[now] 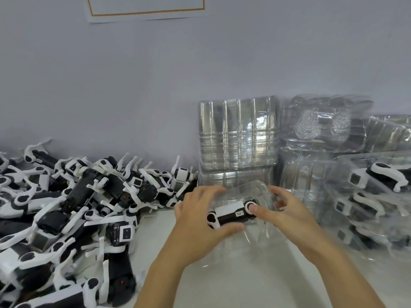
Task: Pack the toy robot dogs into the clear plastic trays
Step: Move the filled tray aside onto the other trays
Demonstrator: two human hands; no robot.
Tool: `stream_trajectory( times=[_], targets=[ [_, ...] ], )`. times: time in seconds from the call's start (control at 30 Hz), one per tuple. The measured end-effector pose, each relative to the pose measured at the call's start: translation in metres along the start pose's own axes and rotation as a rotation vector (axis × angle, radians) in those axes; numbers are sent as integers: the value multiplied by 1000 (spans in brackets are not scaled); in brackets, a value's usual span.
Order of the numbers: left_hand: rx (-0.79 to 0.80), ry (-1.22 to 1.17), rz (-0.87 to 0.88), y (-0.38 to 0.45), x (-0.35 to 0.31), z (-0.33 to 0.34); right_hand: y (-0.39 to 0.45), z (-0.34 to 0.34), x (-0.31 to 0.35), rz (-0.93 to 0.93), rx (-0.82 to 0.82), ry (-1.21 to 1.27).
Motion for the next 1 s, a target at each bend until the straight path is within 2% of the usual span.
stream_trajectory(
  times=[0.07,0.1,0.2,0.27,0.4,0.5,0.67,0.87,1.0],
  targets=[
    [-87,-152,-119,2,14,-10,0,-1,-2,-12,1,-2],
    [-81,-219,-214,3,24,-14,0,-1,-2,-14,4,0],
    [140,-438,-548,-2,52,-11,1,-2,-3,-14,5,1],
    [242,-558,-641,-6,61,-4,1,-2,-4,-17,12,-3],
    [228,-653,-647,-5,62,6,2,-4,-5,-4,20,-4],
    [162,-579,-628,-4,60,0,0,-7,-2,12,48,-26],
    [141,-485,-599,-3,56,-5,-2,-11,4,26,76,-32],
    [151,-569,-593,-3,48,-10,-7,-16,6,106,164,-71],
    [176,-535,-624,-3,44,-7,-14,-23,8,229,186,-97]
  ],
)
Point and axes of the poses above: each hand's wrist, its own y-axis towards the middle knuckle, its own z-axis out of the palm, x = y × z, the point moved 5 cm from there along y, towards the middle knuckle, and after that the axes turned 9 degrees about -z, right-handed, at the moved point
